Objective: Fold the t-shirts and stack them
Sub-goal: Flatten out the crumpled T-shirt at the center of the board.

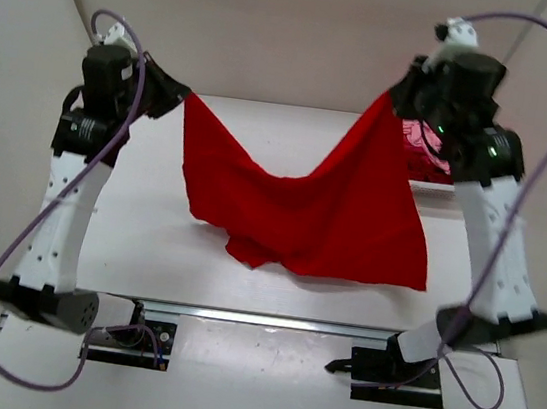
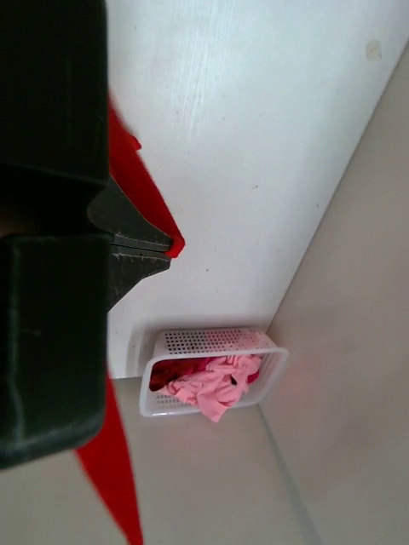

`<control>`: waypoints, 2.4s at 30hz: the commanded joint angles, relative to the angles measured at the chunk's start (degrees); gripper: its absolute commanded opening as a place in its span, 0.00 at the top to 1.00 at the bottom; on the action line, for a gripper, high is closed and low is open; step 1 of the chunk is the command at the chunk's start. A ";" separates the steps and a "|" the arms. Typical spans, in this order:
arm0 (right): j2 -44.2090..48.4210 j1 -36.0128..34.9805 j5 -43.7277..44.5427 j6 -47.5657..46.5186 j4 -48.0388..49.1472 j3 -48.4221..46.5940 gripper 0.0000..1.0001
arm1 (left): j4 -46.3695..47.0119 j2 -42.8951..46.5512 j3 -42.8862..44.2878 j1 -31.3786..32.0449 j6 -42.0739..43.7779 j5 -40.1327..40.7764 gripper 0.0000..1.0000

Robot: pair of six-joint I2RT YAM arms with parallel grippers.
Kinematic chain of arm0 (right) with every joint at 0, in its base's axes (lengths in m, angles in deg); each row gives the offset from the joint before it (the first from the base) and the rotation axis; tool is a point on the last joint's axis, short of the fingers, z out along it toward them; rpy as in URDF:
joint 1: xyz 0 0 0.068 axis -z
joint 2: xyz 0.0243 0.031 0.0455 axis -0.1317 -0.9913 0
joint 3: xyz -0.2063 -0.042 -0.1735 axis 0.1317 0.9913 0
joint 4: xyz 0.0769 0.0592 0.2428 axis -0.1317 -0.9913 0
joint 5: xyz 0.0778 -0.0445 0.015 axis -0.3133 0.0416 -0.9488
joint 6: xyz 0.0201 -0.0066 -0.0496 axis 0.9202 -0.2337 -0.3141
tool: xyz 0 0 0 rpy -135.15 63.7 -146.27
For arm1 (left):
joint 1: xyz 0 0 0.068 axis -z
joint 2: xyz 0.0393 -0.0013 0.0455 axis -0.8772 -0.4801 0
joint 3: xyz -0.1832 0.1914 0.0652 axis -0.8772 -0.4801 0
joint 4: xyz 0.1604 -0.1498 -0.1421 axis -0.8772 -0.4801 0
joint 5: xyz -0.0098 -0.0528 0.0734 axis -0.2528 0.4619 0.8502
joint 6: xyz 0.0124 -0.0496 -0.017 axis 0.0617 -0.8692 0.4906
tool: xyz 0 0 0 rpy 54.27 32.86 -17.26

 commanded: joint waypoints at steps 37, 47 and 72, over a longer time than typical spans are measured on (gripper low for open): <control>-14.85 -12.89 11.03 -4.95 -2.67 -13.73 1.00 | -4.14 -1.46 2.86 -3.01 8.32 3.60 1.00; -43.19 3.21 -12.53 5.85 5.65 -45.97 1.00 | -1.68 -29.93 32.94 -3.46 3.32 2.28 1.00; 5.66 4.61 -13.43 0.15 22.83 37.31 1.00 | 15.11 23.46 -36.92 -9.09 5.69 1.32 1.00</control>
